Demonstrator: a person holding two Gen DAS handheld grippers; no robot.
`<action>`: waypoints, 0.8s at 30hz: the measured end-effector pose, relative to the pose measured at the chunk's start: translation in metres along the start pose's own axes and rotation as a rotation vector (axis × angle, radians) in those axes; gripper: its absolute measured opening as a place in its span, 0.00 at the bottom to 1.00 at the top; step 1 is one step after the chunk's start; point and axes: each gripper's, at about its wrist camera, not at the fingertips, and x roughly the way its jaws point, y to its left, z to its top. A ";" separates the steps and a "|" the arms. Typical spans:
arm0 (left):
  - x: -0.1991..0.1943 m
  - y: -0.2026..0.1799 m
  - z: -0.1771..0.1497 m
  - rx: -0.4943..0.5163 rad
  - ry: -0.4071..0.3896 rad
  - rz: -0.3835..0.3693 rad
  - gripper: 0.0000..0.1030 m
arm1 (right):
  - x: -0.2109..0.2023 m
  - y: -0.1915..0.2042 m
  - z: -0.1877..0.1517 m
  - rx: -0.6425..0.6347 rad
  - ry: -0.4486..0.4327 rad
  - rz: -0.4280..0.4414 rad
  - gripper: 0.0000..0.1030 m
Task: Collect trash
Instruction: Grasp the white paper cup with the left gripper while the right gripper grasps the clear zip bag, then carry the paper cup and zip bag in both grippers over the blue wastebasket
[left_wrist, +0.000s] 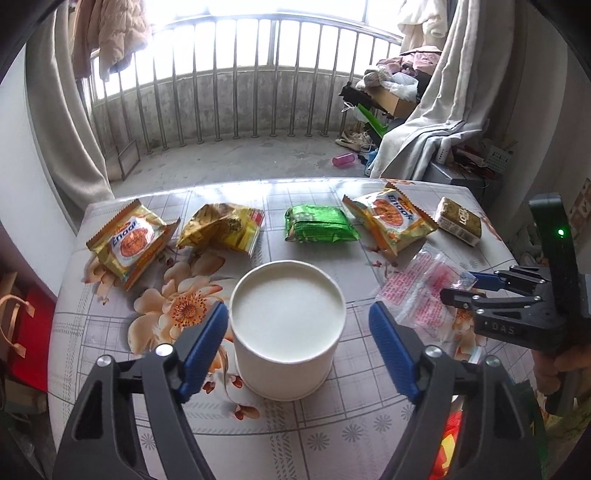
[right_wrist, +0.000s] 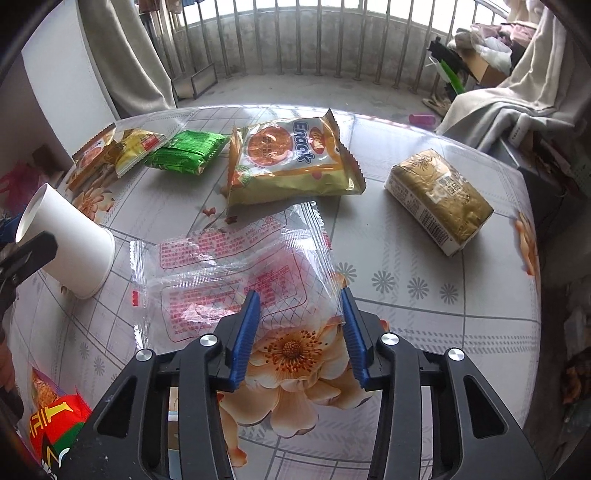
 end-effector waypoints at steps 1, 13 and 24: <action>0.001 0.002 0.000 -0.011 0.006 -0.002 0.67 | 0.002 0.000 0.000 -0.001 -0.001 0.000 0.36; -0.005 0.013 -0.001 -0.047 0.004 -0.010 0.57 | 0.005 -0.025 0.003 0.114 -0.001 0.119 0.15; -0.028 0.016 -0.001 -0.072 -0.040 -0.027 0.56 | -0.007 -0.057 0.000 0.279 -0.012 0.226 0.10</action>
